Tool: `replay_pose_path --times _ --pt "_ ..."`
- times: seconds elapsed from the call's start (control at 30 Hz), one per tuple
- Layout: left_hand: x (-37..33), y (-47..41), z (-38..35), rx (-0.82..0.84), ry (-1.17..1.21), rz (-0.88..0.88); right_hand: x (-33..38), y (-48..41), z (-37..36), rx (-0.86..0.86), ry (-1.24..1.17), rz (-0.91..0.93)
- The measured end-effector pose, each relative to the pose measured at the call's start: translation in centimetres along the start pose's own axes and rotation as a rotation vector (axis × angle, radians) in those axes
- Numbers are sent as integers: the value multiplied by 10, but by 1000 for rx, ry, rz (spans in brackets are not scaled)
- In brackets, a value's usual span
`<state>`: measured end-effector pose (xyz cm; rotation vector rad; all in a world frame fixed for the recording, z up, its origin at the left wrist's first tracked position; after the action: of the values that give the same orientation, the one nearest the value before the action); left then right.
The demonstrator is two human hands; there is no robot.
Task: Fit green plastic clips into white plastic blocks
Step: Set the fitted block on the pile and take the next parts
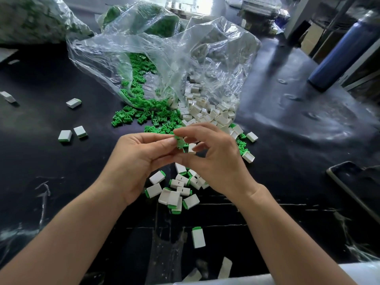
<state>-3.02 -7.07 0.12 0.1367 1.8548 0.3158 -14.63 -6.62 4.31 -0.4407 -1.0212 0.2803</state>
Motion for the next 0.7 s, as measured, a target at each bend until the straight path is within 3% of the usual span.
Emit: replay_pose_path --times 0.3,0.7 --pt "1 -1 0 -13 -27 3 -2 -2 5 -63 -21 -10" --pt "3 0 1 -28 -66 -13 -13 -2 4 -27 -147 -169"
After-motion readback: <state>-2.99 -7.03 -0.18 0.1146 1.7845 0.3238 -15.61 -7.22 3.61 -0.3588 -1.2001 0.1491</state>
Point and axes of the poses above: each hand's wrist, its own y-axis away from the middle knuckle, its own z-axis out of the back of the hand, x = y × z, the point moved 8 cm from there along -y, towards the middle knuckle, and after that the axes turned 12 degrees about -x, right-handed, at the moved point
